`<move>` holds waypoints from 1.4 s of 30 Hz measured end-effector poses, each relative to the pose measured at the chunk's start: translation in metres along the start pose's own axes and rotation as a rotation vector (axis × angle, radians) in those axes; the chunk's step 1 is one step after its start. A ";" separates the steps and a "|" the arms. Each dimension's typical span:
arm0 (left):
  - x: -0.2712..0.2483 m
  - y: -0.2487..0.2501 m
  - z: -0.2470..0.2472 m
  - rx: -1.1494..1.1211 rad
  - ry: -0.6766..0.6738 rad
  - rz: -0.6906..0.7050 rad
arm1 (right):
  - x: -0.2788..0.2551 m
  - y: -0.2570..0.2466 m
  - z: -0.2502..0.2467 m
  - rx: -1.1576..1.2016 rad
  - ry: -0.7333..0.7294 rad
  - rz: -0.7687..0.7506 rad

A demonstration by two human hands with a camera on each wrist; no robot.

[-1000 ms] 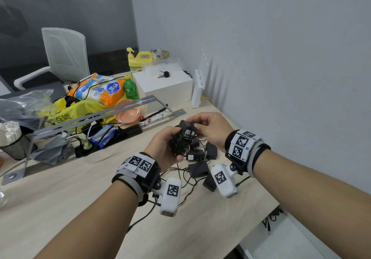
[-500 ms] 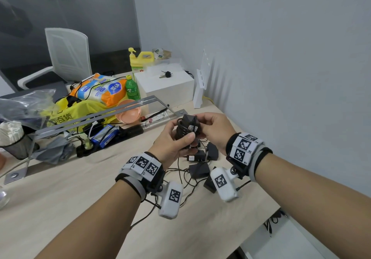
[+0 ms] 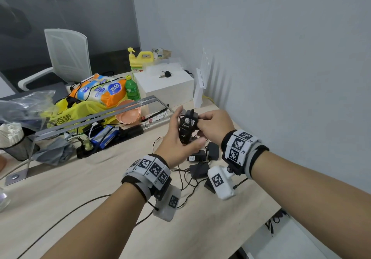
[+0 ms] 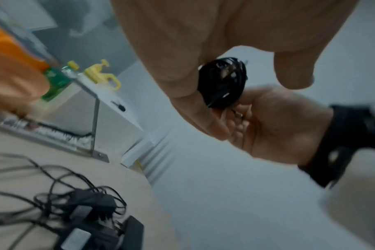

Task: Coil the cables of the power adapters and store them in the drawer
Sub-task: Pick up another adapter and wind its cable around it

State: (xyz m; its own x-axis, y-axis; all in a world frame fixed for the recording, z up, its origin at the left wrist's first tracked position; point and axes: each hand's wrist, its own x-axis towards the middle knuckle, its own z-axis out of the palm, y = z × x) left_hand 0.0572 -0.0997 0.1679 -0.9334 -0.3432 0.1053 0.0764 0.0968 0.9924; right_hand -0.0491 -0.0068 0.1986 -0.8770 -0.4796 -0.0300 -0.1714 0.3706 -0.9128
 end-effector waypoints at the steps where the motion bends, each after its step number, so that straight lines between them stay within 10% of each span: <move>1: -0.001 0.000 0.000 0.094 0.001 0.049 | 0.000 -0.001 0.000 -0.004 -0.006 -0.003; 6: 0.005 0.001 -0.006 -0.043 0.201 -0.045 | -0.004 -0.002 -0.001 0.099 -0.132 0.017; 18: 0.001 0.002 -0.014 -0.378 -0.002 -0.202 | -0.004 0.011 -0.006 -0.002 -0.126 -0.118; 42: 0.005 0.004 0.013 -0.210 0.150 -0.187 | -0.010 0.011 0.001 -0.060 0.293 -0.280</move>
State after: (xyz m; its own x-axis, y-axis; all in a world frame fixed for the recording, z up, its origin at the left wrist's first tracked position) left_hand 0.0484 -0.0891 0.1713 -0.8770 -0.4726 -0.0873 -0.0062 -0.1704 0.9853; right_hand -0.0420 0.0006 0.1887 -0.8821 -0.3249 0.3410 -0.4396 0.3081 -0.8437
